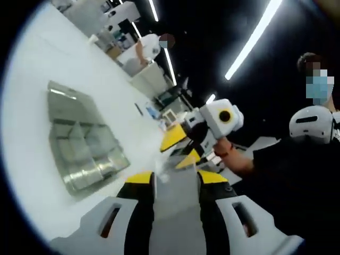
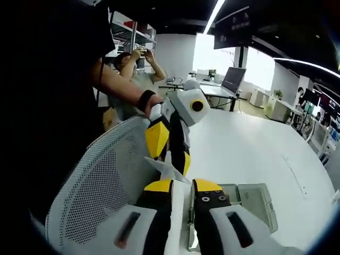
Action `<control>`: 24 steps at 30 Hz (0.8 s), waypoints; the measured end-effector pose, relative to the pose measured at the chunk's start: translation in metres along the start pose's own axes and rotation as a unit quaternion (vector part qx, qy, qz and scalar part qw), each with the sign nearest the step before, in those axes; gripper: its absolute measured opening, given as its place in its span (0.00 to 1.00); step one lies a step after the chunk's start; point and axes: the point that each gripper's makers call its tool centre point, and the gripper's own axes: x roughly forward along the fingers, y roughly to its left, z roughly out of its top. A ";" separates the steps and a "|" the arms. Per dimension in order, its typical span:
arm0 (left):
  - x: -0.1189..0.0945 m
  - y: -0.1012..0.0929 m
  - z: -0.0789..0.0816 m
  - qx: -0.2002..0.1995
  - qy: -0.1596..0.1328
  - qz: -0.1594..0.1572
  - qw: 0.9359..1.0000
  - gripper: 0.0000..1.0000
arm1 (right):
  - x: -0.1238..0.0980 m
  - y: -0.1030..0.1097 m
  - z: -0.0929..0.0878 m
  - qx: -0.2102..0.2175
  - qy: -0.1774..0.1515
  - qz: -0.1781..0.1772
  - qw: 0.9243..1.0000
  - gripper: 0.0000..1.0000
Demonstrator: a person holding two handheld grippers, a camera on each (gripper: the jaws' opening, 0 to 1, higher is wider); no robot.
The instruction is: Insert the divider into the dual guide fixture by aligning both edges with the guide slots and pushing it downward to the bottom, including one-sided entry, uneven engagement, binding, and posture correction.
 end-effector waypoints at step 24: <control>0.001 -0.005 -0.006 -0.003 0.021 -0.016 1.000 0.31 | 0.001 0.003 -0.001 -0.040 0.007 0.021 0.999 0.08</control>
